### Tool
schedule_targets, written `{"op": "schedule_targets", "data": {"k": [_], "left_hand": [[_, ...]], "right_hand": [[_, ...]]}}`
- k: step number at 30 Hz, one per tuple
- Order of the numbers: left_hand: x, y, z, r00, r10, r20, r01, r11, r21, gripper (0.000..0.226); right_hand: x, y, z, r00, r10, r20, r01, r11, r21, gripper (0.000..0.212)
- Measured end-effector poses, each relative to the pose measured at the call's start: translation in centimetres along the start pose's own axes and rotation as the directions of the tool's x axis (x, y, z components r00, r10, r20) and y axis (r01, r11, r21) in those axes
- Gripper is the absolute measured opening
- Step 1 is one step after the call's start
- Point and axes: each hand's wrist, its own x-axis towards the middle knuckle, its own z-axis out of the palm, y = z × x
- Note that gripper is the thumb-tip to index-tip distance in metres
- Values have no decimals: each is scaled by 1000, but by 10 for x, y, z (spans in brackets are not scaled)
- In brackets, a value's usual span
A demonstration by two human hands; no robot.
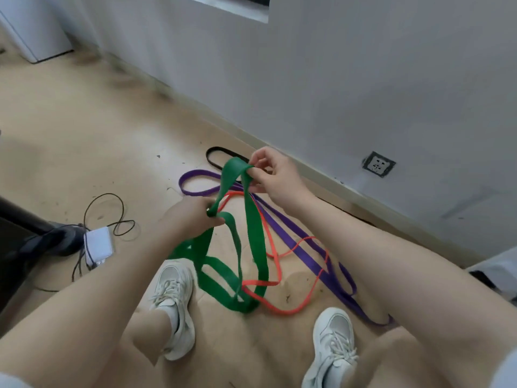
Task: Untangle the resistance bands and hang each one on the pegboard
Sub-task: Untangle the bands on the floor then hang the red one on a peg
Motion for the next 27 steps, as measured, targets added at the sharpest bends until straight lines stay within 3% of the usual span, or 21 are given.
{"op": "schedule_targets", "data": {"k": [1,3,6,8,11,13,16,20,25,27], "left_hand": [[2,2,3,1000,2,-20,-3,999,-35,21],[6,5,6,995,-10,-97,-19,954,-298,27],[11,7,6,984,31,-178,-149,693,-705,58],[16,5,4,979,89,-183,-199,609,-768,75],[26,-3,2,965,240,-105,-235,618,-750,80],[34,-10,4,965,255,-54,-209,634,-744,65],[39,-11,6,981,171,-95,-189,695,-693,34],[42,-8,2,971,88,-221,-213,736,-642,23],[46,-8,1,921,-126,-368,-170,721,-672,16],[46,-7,3,894,-164,-416,-146,773,-617,23]], "right_hand": [[5,0,6,1000,1,-13,0,998,55,13],[19,0,12,998,38,-47,-24,963,267,10],[36,7,15,997,72,30,-76,810,581,4],[43,13,14,993,46,107,-108,700,706,6],[53,21,9,982,56,183,-180,591,786,10],[60,28,4,975,118,189,-221,611,760,10],[69,41,0,968,212,133,-244,675,696,9],[70,61,-4,949,295,108,-286,669,686,14],[49,89,9,893,377,245,-438,852,286,50],[33,101,12,868,366,335,-399,916,34,39]]}}
